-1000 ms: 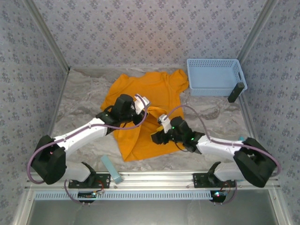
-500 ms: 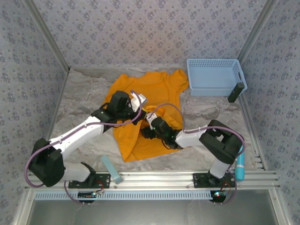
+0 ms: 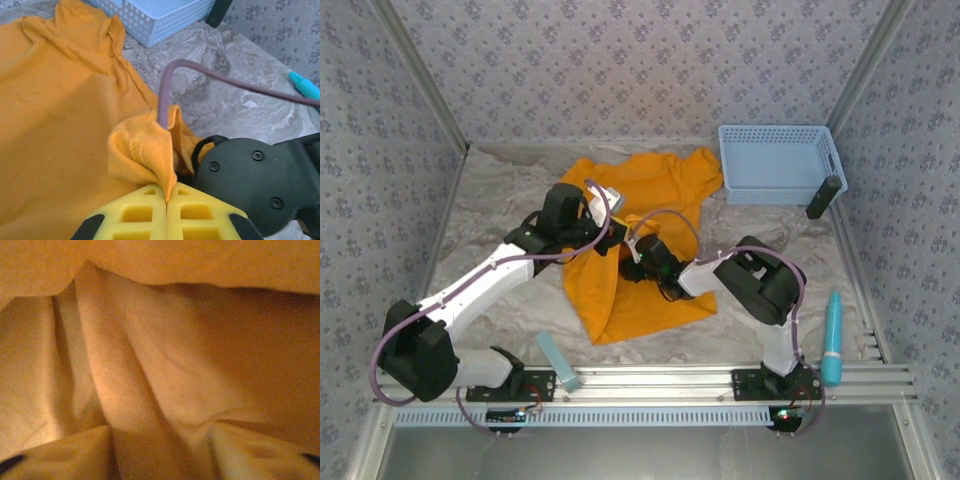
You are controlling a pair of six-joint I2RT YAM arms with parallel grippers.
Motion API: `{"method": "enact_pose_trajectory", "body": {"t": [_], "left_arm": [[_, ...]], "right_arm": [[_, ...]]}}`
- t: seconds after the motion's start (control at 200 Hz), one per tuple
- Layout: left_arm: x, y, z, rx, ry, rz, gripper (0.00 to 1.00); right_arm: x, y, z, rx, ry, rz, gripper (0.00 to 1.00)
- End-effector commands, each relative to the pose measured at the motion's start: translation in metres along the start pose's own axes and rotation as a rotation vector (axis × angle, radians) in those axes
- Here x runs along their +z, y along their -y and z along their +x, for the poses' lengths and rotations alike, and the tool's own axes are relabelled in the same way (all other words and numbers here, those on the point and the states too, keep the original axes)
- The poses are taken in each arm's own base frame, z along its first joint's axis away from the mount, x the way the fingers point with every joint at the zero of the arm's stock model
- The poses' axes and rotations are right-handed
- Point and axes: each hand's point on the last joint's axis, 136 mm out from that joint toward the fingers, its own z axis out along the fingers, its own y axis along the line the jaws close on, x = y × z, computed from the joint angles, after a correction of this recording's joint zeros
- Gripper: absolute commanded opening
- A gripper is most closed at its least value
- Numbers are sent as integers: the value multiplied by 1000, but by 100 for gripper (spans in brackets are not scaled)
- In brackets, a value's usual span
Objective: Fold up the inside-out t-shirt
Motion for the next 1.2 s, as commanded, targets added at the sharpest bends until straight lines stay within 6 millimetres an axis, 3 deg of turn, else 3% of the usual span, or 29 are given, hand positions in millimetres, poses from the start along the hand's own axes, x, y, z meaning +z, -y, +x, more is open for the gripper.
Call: {"method": "enact_pose_trajectory", "body": {"t": [0.0, 0.095, 0.205, 0.36, 0.45, 0.525, 0.595, 0.645, 0.765, 0.845, 0.944, 1.014, 1.059, 1.109, 1.194], "left_arm": [[-9, -1, -24, -3, 53, 13, 0], [-15, -17, -27, -21, 53, -26, 0], [-27, -45, -32, -65, 55, -95, 0], [-41, -106, -31, -236, 77, -183, 0], [-35, -157, -11, -364, 55, -268, 0], [-23, -196, 14, -490, 28, -318, 0], [-10, -229, 43, -576, -18, -377, 0], [2, -241, 65, -621, -83, -388, 5], [28, -226, 98, -684, -196, -301, 39], [32, -205, 105, -638, -229, -278, 44], [23, -180, 106, -614, -235, -275, 50], [9, -168, 105, -593, -247, -306, 54], [-2, -162, 103, -575, -249, -340, 56], [-11, -152, 95, -551, -232, -354, 57], [-18, -122, 74, -474, -201, -307, 59]], "right_arm": [[-1, -3, 30, -5, -98, -50, 22], [-22, -1, 23, -11, -83, -74, 0], [-60, -5, -7, -75, -3, -146, 0], [-136, -10, -80, -181, 215, -283, 0], [-180, -13, -116, -287, 318, -332, 0], [-204, -11, -134, -336, 385, -303, 0], [-217, -7, -133, -376, 396, -268, 0], [-217, -1, -124, -376, 373, -240, 0], [-209, 11, -91, -319, 302, -202, 0], [-195, 22, -55, -271, 194, -152, 3], [-177, 29, 0, -203, 55, -132, 7], [-174, 25, 23, -164, 1, -147, 21], [-175, 22, 32, -169, -19, -156, 32], [-179, 19, 34, -187, -15, -168, 37], [-194, 8, 19, -207, 46, -220, 43]]}}
